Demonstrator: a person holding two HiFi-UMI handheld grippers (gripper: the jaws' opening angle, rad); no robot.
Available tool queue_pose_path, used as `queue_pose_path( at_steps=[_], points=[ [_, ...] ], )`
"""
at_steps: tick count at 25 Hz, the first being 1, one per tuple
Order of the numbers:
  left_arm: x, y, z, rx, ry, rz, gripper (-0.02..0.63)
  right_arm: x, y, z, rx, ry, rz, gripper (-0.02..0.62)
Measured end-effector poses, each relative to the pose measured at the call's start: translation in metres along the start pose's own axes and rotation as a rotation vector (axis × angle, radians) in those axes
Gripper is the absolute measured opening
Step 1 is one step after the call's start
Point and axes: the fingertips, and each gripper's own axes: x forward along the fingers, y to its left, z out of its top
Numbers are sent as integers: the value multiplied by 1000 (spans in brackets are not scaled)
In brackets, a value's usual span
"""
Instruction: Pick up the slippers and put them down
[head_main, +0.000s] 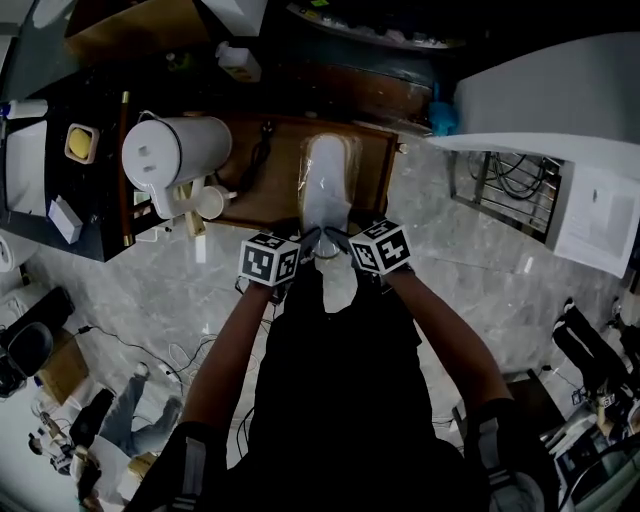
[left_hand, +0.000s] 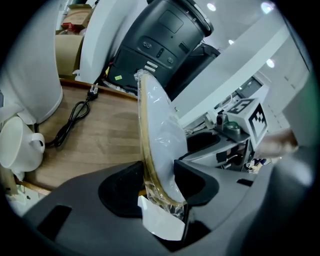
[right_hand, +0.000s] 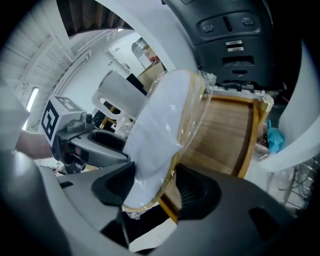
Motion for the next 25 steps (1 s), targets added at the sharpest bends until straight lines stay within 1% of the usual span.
queue_pose_path(
  at_steps=[4, 8, 13, 16, 18, 21, 25],
  points=[
    [8, 7, -3, -11, -1, 10, 196, 7, -5, -3, 2, 8, -17, 262],
    [19, 13, -8, -33, 18, 17, 196, 15, -13, -7, 9, 26, -36, 262],
    [32, 24, -13, -36, 48, 65, 196, 23, -22, -9, 26, 36, -75, 255],
    [36, 28, -15, -62, 63, 70, 196, 28, -26, -12, 47, 49, -98, 253],
    [39, 31, -16, -77, 67, 74, 199, 28, -30, -13, 60, 47, -113, 255],
    [38, 40, -15, -85, 62, 102, 209, 26, -32, -11, 71, 34, -131, 255],
    [37, 44, -15, -94, 60, 92, 221, 26, -32, -9, 49, 41, -136, 255]
  ],
)
